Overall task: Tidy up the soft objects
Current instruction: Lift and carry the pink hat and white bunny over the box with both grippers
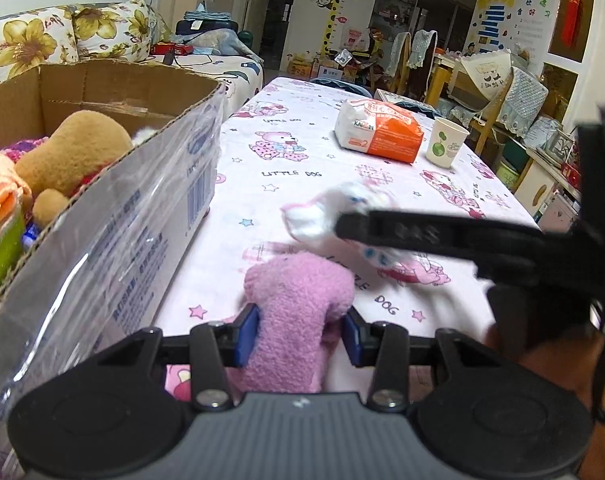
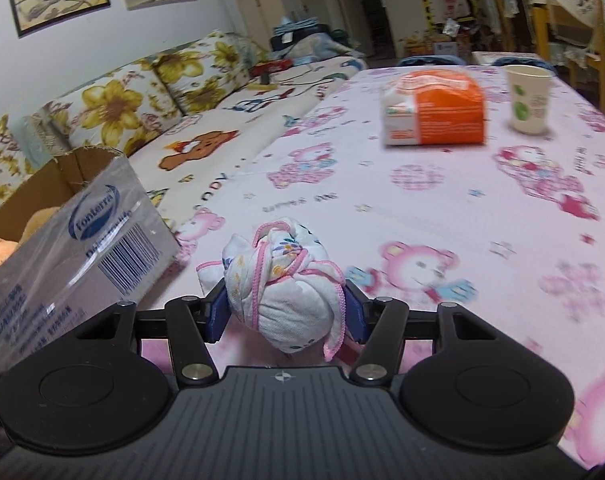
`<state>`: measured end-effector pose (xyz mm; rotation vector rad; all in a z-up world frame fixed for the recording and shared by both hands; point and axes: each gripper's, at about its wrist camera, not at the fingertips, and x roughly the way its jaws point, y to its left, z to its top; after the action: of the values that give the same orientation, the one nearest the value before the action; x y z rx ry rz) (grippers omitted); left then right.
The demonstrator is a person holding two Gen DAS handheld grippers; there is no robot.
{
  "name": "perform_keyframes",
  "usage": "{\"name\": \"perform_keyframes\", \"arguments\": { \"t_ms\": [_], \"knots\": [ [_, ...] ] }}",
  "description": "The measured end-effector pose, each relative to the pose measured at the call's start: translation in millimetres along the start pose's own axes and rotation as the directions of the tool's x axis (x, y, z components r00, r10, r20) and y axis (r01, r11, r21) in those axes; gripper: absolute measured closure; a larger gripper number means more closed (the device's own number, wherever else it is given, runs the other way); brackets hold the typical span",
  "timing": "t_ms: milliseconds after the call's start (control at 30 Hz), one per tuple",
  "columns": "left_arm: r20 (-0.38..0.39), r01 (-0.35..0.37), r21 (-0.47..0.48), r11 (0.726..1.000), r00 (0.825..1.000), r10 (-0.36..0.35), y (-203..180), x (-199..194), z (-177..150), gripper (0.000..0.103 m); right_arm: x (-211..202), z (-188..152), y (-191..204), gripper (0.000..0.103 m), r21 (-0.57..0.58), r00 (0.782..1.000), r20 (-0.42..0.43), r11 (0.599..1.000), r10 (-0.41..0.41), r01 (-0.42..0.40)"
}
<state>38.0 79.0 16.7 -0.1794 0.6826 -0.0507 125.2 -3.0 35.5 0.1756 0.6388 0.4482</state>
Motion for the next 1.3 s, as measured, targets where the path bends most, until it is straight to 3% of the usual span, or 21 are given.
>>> {"name": "perform_keyframes", "arguments": {
  "t_ms": [633, 1300],
  "knots": [
    [0.047, 0.023, 0.057, 0.998, 0.999, -0.026, -13.0, -26.0, 7.0, 0.061, -70.4, -39.8, -15.2, 0.032, 0.067, 0.986, -0.017, 0.983, -0.169, 0.17],
    [0.17, -0.02, 0.124, 0.992, 0.985, -0.001, -1.9, -70.4, 26.1, 0.061, -109.6, -35.9, 14.4, 0.032, 0.082, 0.98, 0.067, 0.98, -0.189, 0.183]
  ]
}}
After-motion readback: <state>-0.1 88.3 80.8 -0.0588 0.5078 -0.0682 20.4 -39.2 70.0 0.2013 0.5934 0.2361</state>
